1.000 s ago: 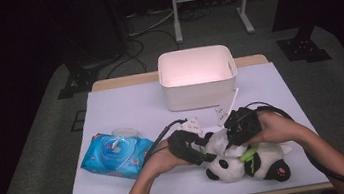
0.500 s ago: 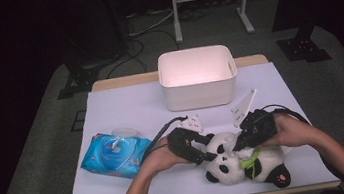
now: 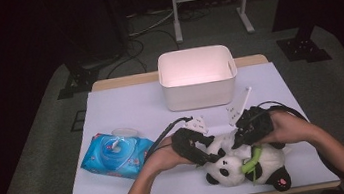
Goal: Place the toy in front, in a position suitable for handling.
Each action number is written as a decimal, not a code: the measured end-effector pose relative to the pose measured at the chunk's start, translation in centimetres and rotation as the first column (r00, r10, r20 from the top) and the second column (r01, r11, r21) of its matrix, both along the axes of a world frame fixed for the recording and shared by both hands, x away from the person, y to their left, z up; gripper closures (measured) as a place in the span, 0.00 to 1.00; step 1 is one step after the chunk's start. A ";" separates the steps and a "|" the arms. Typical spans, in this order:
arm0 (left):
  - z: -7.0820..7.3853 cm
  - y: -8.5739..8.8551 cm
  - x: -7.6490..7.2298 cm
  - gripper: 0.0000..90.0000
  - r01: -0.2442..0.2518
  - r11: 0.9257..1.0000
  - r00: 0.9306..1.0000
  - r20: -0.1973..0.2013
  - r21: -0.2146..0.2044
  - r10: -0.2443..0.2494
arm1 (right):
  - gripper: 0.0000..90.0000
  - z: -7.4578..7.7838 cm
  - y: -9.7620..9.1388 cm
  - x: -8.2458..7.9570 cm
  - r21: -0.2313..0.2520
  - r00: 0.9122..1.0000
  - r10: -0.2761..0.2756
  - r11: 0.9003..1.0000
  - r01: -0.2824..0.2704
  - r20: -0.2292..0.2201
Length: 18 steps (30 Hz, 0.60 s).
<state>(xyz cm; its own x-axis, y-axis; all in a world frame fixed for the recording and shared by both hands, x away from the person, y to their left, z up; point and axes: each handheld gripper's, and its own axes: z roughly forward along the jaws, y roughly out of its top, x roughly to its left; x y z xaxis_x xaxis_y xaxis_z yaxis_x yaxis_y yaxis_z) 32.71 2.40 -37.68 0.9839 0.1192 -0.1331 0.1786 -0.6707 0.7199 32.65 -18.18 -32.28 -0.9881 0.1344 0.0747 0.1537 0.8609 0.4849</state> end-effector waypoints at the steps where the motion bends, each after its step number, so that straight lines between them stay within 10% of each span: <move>1: 0.0 0.0 -0.1 0.41 0.001 1.000 1.000 0.005 -0.001 -0.001 | 0.91 0.0 0.4 0.4 0.004 1.000 0.007 1.000 -0.007 0.000; 8: -0.1 0.2 -0.5 0.41 0.003 1.000 1.000 0.006 -0.019 -0.003 | 0.91 -0.3 1.9 1.8 -0.011 1.000 0.010 1.000 -0.010 -0.014; 18: 0.3 0.1 -0.7 0.40 0.012 1.000 1.000 0.016 -0.006 -0.011 | 0.91 -0.2 -1.2 1.4 -0.075 0.998 -0.054 0.996 0.052 -0.020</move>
<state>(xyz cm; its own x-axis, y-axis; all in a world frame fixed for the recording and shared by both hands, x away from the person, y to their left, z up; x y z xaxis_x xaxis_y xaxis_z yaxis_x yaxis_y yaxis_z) 31.99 2.47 -37.38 0.9872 0.1071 -0.1180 0.1594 -0.6686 0.7264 34.05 -19.40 -32.49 -0.9777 0.1924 0.0843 0.2100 0.8849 0.4158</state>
